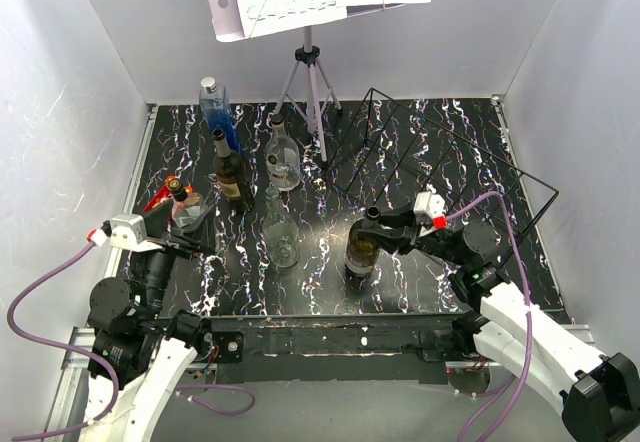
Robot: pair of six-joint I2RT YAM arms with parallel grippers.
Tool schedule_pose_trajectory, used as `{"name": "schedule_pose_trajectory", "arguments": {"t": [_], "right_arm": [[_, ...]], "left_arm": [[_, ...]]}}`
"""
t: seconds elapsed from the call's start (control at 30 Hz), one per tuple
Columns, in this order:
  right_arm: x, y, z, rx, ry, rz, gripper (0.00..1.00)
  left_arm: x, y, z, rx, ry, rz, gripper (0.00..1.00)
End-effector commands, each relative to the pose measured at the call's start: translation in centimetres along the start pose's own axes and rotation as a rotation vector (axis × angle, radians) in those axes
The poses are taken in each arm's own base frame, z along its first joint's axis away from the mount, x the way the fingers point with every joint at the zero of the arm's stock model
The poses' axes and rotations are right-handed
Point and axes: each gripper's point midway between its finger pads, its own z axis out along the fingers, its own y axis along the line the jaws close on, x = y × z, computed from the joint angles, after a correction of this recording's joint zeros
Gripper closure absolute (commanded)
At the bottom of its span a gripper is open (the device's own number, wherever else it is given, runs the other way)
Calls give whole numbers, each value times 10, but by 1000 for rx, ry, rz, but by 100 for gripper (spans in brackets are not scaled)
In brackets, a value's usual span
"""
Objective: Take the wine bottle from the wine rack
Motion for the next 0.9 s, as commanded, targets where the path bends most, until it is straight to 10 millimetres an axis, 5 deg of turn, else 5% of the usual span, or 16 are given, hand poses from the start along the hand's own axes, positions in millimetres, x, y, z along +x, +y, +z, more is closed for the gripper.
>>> {"name": "schedule_pose_trajectory", "arguments": {"t": [0.0, 0.27, 0.37, 0.5, 0.63, 0.87], "right_arm": [[-28, -1, 1, 5, -111, -116, 99], [-16, -7, -2, 39, -77, -106, 83], [-18, -8, -3, 54, -69, -94, 50], [-32, -9, -4, 82, -71, -55, 18], [-43, -13, -9, 140, -13, 17, 14], [-46, -26, -39, 428, 240, 393, 12]], "left_arm": [[8, -1, 5, 10, 27, 12, 2], [8, -2, 6, 11, 31, 13, 2], [9, -1, 6, 9, 32, 13, 2], [8, -2, 6, 11, 31, 13, 2], [10, -1, 7, 9, 38, 14, 2], [16, -7, 10, 28, 73, -13, 2]]}}
